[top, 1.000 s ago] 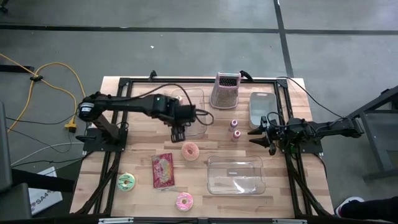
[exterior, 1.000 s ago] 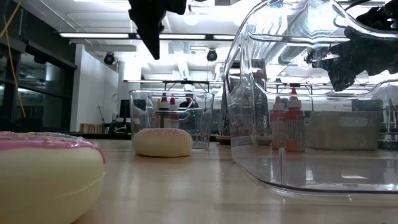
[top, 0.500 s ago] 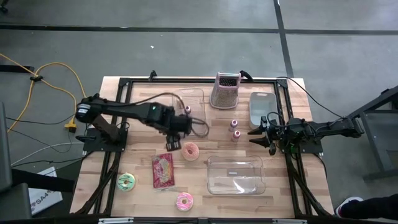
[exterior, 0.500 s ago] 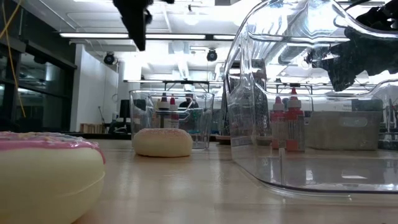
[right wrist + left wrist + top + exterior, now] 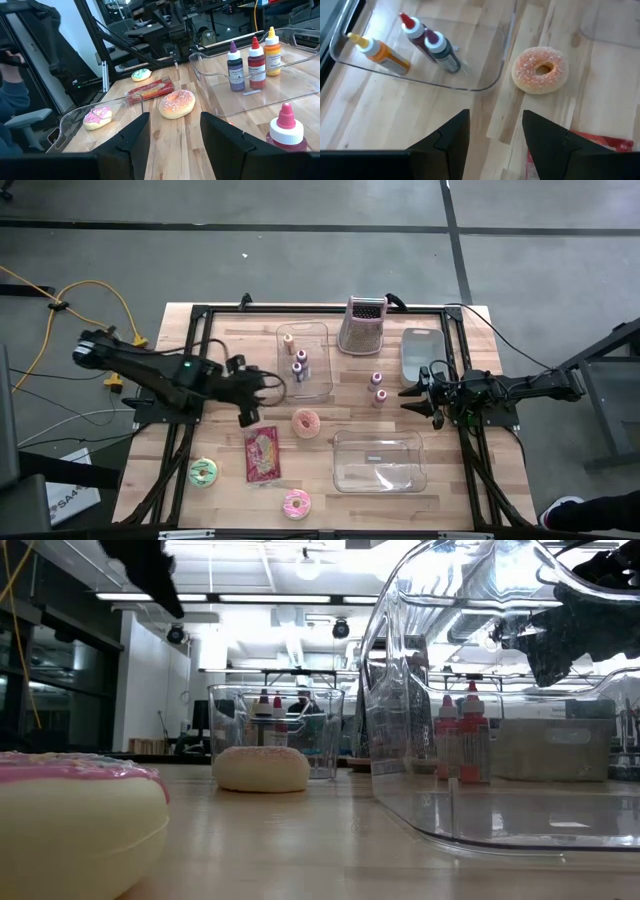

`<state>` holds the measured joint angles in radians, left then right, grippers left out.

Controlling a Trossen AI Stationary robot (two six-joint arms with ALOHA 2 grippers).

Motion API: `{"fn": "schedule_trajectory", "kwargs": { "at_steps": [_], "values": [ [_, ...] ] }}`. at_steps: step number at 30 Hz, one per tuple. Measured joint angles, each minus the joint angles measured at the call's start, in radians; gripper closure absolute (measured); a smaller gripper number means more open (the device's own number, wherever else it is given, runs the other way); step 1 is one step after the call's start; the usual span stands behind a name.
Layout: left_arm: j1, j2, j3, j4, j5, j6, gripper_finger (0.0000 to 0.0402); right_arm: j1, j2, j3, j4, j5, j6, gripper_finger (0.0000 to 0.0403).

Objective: Pick & Place Food Item
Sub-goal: Put the orange food coloring bottle into the top transparent bin

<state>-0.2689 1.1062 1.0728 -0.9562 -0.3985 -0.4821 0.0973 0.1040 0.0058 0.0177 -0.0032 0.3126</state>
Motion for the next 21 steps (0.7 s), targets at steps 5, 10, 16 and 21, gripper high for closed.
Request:
{"fn": "schedule_trajectory", "kwargs": {
  "at_steps": [5, 10, 16, 21],
  "values": [
    [0.045, -0.188, -0.183, 0.120, 0.000, 0.003, 0.0228, 0.000, 0.000, 0.000, 0.000, 0.000, 0.000, 0.0241],
    [0.088, -0.347, -0.340, 0.228, 0.000, 0.010, 0.0228, 0.000, 0.000, 0.000, 0.000, 0.000, 0.000, 0.0241],
    [0.119, -0.493, -0.493, 0.348, 0.000, 0.011, 0.0228, 0.000, 0.000, 0.000, 0.000, 0.000, 0.000, 0.0241],
    [0.148, -0.575, -0.564, 0.391, 0.000, 0.011, 0.0228, 0.000, 0.000, 0.000, 0.000, 0.000, 0.000, 0.0241]
  ]
}}
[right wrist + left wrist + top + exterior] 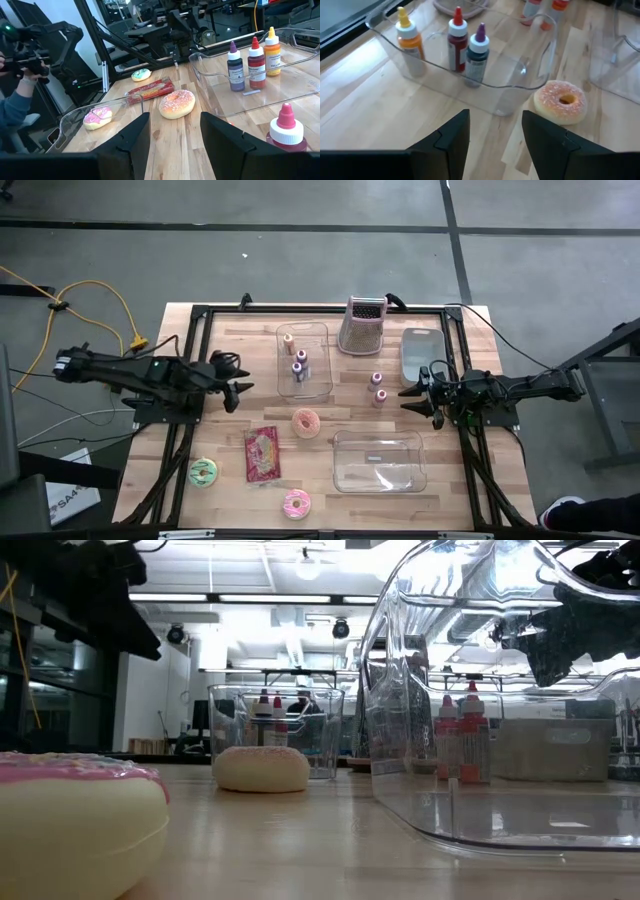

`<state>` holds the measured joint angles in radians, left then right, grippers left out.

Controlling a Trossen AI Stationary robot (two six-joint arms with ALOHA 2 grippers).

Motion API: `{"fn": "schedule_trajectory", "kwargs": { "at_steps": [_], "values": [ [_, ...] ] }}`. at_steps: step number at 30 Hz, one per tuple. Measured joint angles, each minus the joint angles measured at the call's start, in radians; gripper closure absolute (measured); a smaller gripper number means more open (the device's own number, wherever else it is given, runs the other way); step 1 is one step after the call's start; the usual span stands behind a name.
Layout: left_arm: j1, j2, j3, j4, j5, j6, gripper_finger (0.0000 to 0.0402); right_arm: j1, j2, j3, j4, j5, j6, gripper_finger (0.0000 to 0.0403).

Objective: Pick & Place Food Item
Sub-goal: Put the orange food coloring bottle into the top transparent bin

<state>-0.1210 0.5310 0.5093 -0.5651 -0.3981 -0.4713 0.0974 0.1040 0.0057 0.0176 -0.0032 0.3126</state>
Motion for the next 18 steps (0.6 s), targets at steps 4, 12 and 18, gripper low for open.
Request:
{"fn": "schedule_trajectory", "kwargs": {
  "at_steps": [4, 12, 18],
  "values": [
    [0.017, -0.018, -0.012, 0.001, 0.000, 0.000, 0.0228, 0.000, 0.000, 0.000, 0.000, 0.000, 0.000, 0.0241],
    [0.017, -0.017, -0.012, 0.006, 0.001, 0.000, 0.0228, 0.000, 0.000, 0.000, 0.000, 0.000, 0.000, 0.0241],
    [0.017, -0.017, -0.012, 0.006, 0.001, 0.000, 0.0228, 0.000, 0.000, 0.000, 0.000, 0.000, 0.000, 0.0241]
  ]
}}
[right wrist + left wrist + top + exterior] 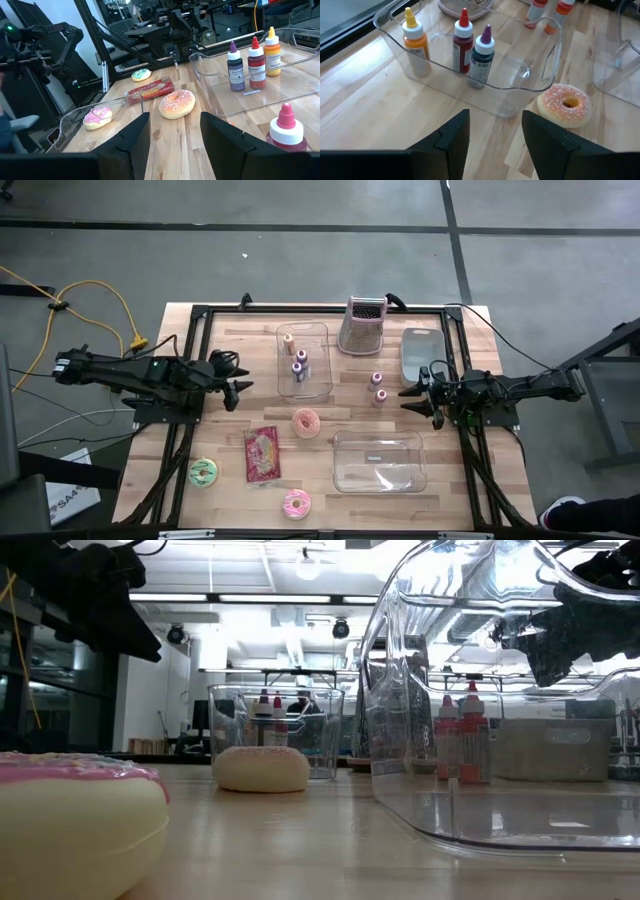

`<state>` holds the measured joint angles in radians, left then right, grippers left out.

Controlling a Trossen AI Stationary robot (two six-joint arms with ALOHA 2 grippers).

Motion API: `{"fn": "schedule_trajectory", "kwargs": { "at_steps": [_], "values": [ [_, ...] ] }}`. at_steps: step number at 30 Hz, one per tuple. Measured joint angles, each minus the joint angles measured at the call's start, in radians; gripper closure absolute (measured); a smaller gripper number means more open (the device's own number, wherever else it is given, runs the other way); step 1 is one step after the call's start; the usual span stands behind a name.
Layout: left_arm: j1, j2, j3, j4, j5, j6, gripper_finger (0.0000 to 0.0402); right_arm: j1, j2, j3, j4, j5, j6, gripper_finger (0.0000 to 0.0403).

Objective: Pick & Place Food Item
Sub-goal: Put the orange food coloring bottle into the top transparent bin

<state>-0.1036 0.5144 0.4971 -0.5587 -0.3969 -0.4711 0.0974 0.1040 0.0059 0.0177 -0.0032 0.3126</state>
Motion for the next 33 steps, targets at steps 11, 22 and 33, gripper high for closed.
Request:
{"fn": "schedule_trajectory", "kwargs": {
  "at_steps": [11, 22, 33],
  "values": [
    [0.000, 0.000, 0.000, 0.000, 0.000, 0.000, 0.0228, 0.000, 0.000, 0.000, 0.000, 0.000, 0.000, 0.0241],
    [0.000, 0.000, 0.000, 0.000, 0.000, 0.000, 0.0228, 0.000, 0.000, 0.000, 0.000, 0.000, 0.000, 0.0241],
    [0.000, 0.000, 0.000, 0.000, 0.000, 0.000, 0.0228, 0.000, 0.000, 0.000, 0.028, -0.007, -0.009, 0.0241]
  ]
}}
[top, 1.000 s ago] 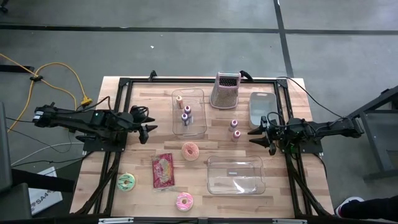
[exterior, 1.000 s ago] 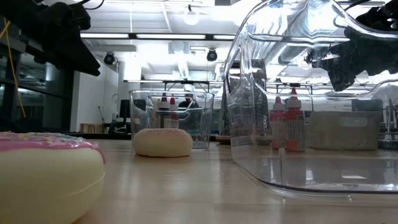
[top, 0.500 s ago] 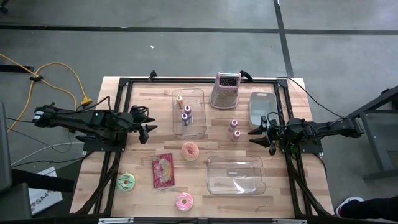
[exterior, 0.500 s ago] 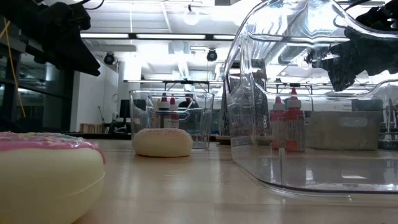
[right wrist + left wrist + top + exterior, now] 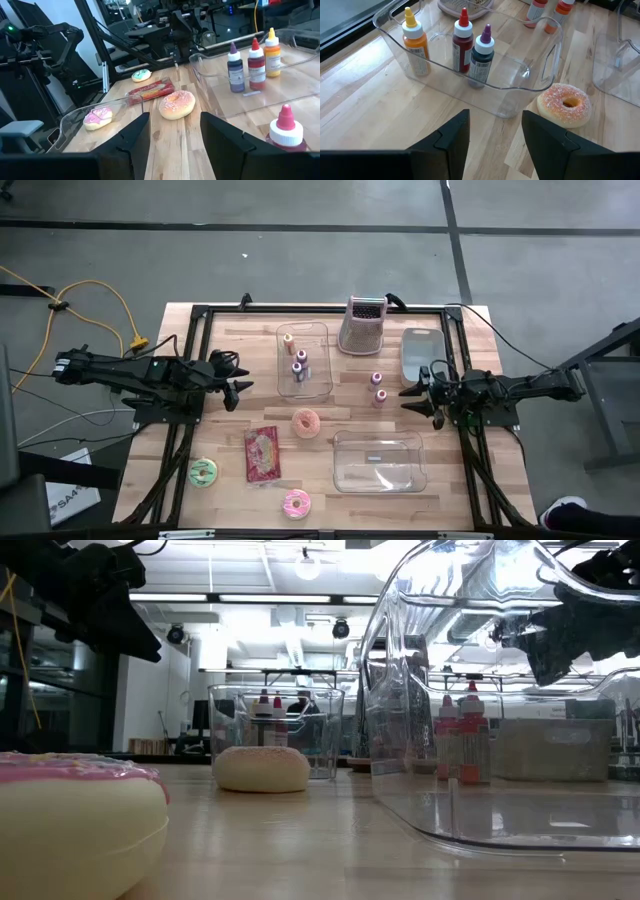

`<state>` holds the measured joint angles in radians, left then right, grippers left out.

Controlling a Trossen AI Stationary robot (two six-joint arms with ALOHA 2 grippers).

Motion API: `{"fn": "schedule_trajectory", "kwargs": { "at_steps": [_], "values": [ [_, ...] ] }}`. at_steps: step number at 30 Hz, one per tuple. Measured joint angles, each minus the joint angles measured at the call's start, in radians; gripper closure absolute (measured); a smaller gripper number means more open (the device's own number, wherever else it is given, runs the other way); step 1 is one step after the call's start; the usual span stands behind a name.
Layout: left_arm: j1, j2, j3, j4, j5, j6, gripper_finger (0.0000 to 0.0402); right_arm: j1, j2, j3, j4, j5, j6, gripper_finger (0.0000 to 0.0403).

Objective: Pick & Place Food Item
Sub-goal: Put the orange food coloring bottle into the top transparent bin

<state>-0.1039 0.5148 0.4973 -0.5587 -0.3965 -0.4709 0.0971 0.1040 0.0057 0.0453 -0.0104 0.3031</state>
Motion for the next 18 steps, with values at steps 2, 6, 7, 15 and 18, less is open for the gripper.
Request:
{"fn": "schedule_trajectory", "kwargs": {
  "at_steps": [2, 6, 7, 15, 18],
  "values": [
    [0.000, 0.000, 0.000, 0.000, 0.000, 0.000, 0.0228, 0.000, 0.000, 0.000, 0.054, -0.019, -0.010, 0.0241],
    [0.000, 0.000, 0.000, 0.000, 0.000, 0.000, 0.0228, 0.001, 0.004, 0.019, 0.082, -0.011, -0.045, 0.0241],
    [0.000, 0.000, 0.000, 0.000, 0.000, 0.000, 0.0228, 0.001, 0.013, 0.029, 0.080, 0.000, -0.062, 0.0241],
    [0.000, 0.000, 0.000, 0.000, 0.000, 0.000, 0.0228, 0.001, 0.141, 0.156, 0.056, 0.053, -0.174, 0.0241],
    [0.000, 0.000, 0.000, 0.000, 0.000, 0.000, 0.0228, 0.001, 0.217, 0.232, -0.016, 0.098, -0.209, 0.0241]
  ]
}}
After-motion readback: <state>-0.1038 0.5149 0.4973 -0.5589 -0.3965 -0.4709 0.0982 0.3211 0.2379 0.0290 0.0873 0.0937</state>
